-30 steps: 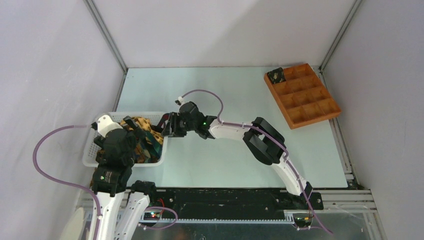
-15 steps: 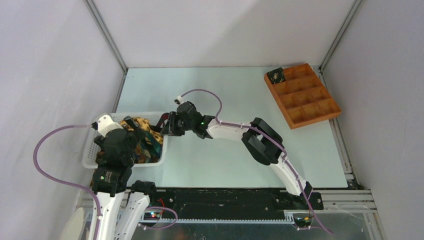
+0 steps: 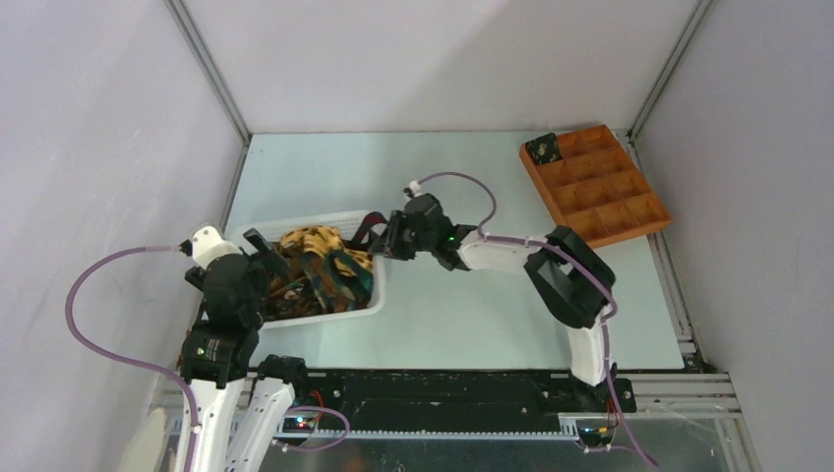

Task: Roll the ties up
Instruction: Move the bin to the center of the board.

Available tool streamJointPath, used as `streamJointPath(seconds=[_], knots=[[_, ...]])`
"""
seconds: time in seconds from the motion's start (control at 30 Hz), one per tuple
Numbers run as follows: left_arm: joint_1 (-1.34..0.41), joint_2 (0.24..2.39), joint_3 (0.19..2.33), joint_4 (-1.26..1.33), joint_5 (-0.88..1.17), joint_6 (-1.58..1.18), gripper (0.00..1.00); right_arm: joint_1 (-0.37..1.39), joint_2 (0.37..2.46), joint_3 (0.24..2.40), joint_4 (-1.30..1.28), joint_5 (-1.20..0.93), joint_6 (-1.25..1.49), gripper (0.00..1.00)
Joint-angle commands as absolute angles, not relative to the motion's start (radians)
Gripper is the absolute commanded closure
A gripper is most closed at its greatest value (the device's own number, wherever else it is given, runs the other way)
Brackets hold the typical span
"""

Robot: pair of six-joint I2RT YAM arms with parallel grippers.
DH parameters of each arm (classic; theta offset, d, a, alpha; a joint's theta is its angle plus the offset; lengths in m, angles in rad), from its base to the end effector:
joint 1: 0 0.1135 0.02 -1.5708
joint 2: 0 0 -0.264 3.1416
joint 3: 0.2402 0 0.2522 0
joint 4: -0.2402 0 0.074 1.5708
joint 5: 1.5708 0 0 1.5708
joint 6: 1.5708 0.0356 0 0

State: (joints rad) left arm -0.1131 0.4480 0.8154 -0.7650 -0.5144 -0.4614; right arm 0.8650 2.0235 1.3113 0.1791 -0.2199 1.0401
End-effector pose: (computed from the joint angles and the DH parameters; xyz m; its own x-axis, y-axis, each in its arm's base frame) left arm 0.0873 0.0077 0.3312 -0.1876 -0.3688 -0.9104 -0.4869 0.8399 -0.2399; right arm 0.2884 0.3504 0.1810 -0.9125 0.2269 -0.3403 -0.1533 0.5816 0.7989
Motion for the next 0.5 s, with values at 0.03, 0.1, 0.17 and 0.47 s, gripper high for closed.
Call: streamJointPath(seconds=[0.03,0.1,0.17,0.47], knots=[[-0.104,0.472,0.812,-0.725,-0.471,-0.44,0.02,0.794,1.848,1.111,0.144,-0.156,0.967,1.0],[-0.105,0.489,0.819,-0.731,-0.447,-0.455,0.02,0.772,1.787,1.035,0.134,-0.135,0.961,1.0],[-0.104,0.511,0.822,-0.733,-0.404,-0.487,0.02,0.746,1.723,0.956,0.14,-0.117,0.96,1.0],[-0.169,0.584,0.701,-0.556,-0.149,-0.681,0.02,0.714,1.479,0.728,0.101,-0.038,0.965,0.92]])
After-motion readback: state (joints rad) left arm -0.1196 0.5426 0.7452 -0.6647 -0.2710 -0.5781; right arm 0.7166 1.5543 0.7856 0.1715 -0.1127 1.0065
